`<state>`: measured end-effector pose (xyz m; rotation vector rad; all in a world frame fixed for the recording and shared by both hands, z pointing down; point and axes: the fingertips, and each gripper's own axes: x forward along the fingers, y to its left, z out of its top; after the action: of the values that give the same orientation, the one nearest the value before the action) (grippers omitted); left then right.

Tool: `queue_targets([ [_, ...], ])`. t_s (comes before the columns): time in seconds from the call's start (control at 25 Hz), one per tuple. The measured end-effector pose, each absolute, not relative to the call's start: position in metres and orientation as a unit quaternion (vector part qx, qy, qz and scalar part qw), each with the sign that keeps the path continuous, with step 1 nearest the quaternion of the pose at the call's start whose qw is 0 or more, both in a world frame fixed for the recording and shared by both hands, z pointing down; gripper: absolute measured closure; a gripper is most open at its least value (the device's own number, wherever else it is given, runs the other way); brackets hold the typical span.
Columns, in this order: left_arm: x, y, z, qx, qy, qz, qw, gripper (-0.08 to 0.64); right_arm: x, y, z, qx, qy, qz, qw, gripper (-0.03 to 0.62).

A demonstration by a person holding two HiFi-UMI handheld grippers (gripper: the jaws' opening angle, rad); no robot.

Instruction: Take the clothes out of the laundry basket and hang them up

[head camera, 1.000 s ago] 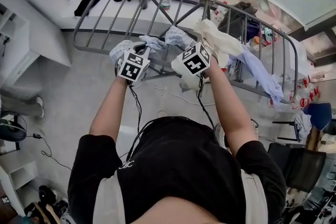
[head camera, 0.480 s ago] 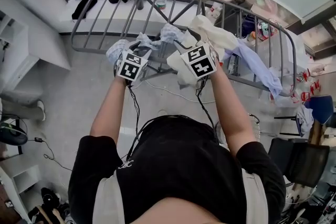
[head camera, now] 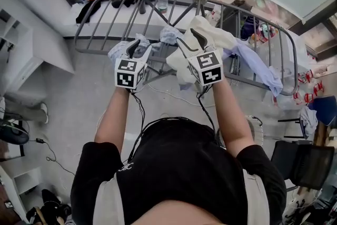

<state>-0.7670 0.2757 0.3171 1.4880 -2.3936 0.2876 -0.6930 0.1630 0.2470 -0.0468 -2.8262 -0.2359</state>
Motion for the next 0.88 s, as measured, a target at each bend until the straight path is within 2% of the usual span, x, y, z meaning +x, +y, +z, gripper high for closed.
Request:
queue_targets([
  [0.12,-0.757,0.272,0.283,0.509,-0.849,0.071,0.122,0.410,-0.673,0.154,0.220,0.008,-0.993,-0.057,0.100,0.394],
  [0.16,-0.752,0.270,0.273,0.506,-0.853,0.063,0.112,0.440,-0.664,0.149,0.212,0.020,-0.995,-0.047,0.085,0.442],
  [0.24,-0.741,0.266,0.255,0.500,-0.859,0.055,0.093,0.550,-0.646,0.138,0.199,0.045,-0.997,-0.028,0.061,0.540],
  [0.28,-0.735,0.262,0.247,0.500,-0.860,0.054,0.084,0.555,-0.638,0.133,0.193,0.056,-0.997,-0.022,0.052,0.578],
  [0.88,-0.640,0.154,0.197,0.579,-0.812,0.058,0.035,0.555,-0.511,0.028,0.167,0.201,-0.980,-0.005,-0.007,0.580],
])
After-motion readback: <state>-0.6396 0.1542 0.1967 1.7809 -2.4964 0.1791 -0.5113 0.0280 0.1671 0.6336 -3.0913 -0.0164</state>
